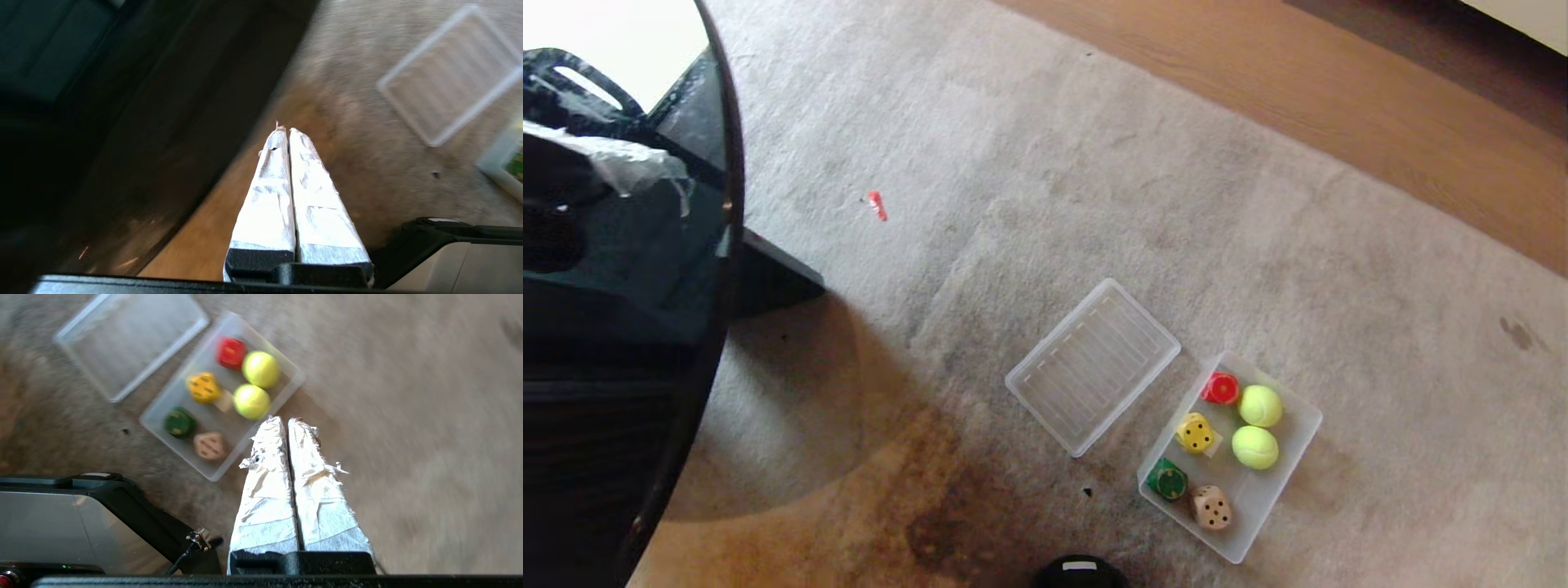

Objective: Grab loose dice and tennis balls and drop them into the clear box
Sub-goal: Close the lid

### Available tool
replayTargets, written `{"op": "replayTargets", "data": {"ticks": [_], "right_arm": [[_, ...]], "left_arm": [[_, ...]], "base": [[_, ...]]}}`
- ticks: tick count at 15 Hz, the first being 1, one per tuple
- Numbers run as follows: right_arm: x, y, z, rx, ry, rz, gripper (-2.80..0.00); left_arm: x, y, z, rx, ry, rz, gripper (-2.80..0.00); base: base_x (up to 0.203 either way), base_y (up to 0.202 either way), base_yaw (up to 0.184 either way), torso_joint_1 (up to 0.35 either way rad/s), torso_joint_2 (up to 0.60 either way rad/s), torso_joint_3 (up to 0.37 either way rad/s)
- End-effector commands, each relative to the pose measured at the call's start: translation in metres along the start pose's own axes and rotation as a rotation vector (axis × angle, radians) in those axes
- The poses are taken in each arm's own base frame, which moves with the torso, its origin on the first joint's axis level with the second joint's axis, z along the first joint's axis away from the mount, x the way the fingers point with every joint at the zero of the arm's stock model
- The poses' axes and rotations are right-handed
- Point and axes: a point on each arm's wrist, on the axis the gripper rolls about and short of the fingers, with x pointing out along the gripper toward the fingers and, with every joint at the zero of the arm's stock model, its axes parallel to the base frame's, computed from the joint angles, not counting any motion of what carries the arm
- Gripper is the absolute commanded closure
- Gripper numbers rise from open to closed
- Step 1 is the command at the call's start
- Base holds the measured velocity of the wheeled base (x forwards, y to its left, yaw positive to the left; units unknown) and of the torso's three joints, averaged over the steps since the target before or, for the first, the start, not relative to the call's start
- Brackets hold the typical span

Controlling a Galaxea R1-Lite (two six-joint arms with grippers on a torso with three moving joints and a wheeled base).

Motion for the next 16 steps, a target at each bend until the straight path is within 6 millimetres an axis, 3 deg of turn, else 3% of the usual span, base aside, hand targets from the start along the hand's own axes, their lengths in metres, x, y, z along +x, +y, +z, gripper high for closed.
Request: {"op": "replayTargets", "data": {"ticks": [1,16], "right_arm": [[0.0,0.0,-0.0001,-0.002,0.001,0.001,0.0],[0.0,0.0,-0.0001,-0.003,0.001,0.001,0.0]], "left_arm": [[0.0,0.0,0.0,-0.001,0.0,0.001,0.0],[0.0,0.0,0.0,-0.002,0.0,0.001,0.0]], "base": [[-0.002,-0.009,0.13,0.007,0.01,0.002],[0.0,-0.001,0.006,0.0,0.0,0.0]]}}
